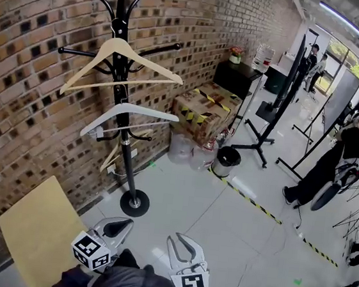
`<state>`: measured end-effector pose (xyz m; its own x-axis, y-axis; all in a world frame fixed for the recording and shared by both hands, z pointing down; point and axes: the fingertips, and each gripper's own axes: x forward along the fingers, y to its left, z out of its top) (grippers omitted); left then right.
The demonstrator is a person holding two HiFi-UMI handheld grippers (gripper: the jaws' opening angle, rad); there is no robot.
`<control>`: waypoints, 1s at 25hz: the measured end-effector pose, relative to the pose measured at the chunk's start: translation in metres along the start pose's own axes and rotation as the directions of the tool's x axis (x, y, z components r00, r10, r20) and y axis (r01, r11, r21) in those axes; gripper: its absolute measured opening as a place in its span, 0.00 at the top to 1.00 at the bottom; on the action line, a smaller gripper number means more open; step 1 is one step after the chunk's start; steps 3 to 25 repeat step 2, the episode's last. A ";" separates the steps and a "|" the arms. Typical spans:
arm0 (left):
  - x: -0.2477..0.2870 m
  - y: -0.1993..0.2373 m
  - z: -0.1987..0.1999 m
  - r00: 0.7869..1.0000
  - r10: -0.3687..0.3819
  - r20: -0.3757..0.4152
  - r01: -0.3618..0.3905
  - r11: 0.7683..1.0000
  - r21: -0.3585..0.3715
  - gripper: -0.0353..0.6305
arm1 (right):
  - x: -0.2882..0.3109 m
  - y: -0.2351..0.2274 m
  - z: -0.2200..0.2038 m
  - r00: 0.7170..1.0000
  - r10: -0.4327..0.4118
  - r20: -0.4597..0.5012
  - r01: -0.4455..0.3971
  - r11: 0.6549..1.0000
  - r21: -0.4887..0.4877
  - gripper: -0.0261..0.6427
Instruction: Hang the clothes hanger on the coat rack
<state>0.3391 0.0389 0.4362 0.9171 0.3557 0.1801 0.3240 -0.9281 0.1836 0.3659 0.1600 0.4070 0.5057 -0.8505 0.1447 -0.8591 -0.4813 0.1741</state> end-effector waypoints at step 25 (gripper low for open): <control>0.001 -0.001 0.000 1.000 -0.004 0.001 0.004 1.000 -0.001 0.95 | 0.001 0.000 -0.001 1.000 0.002 0.000 -0.002 1.000 0.001 0.84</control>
